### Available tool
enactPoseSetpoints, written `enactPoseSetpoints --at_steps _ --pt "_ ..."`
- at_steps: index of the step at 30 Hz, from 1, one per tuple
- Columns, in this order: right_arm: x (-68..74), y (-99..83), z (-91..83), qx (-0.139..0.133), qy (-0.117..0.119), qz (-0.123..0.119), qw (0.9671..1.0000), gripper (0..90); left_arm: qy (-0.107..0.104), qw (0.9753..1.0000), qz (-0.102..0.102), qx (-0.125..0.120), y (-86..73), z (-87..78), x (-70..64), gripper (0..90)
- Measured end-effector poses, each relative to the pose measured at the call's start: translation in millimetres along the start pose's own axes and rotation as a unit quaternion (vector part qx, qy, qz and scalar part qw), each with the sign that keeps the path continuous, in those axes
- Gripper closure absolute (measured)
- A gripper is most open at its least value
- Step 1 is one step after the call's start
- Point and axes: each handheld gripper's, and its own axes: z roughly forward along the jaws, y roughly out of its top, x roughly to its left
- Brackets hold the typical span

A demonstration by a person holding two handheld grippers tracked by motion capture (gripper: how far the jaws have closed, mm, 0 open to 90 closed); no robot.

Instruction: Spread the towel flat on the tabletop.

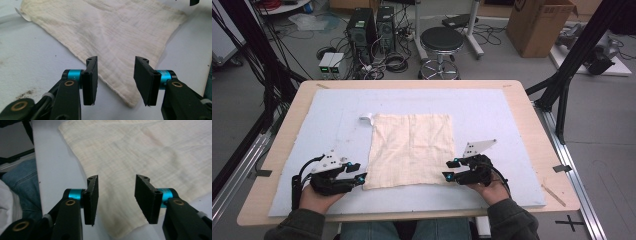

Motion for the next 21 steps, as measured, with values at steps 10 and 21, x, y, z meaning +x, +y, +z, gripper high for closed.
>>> enactPoseSetpoints --at_steps 10,21 --pt "-6.8 1.0 -5.4 -0.020 -0.032 0.013 0.9992 36.6 0.009 0.9999 -0.003 -0.005 2.3 -3.0 4.0 45.7" --pt "-13.5 2.0 -7.4 -0.026 -0.055 0.029 0.9977 24.5 0.011 0.9999 -0.008 -0.008 7.8 -1.1 8.5 38.1"
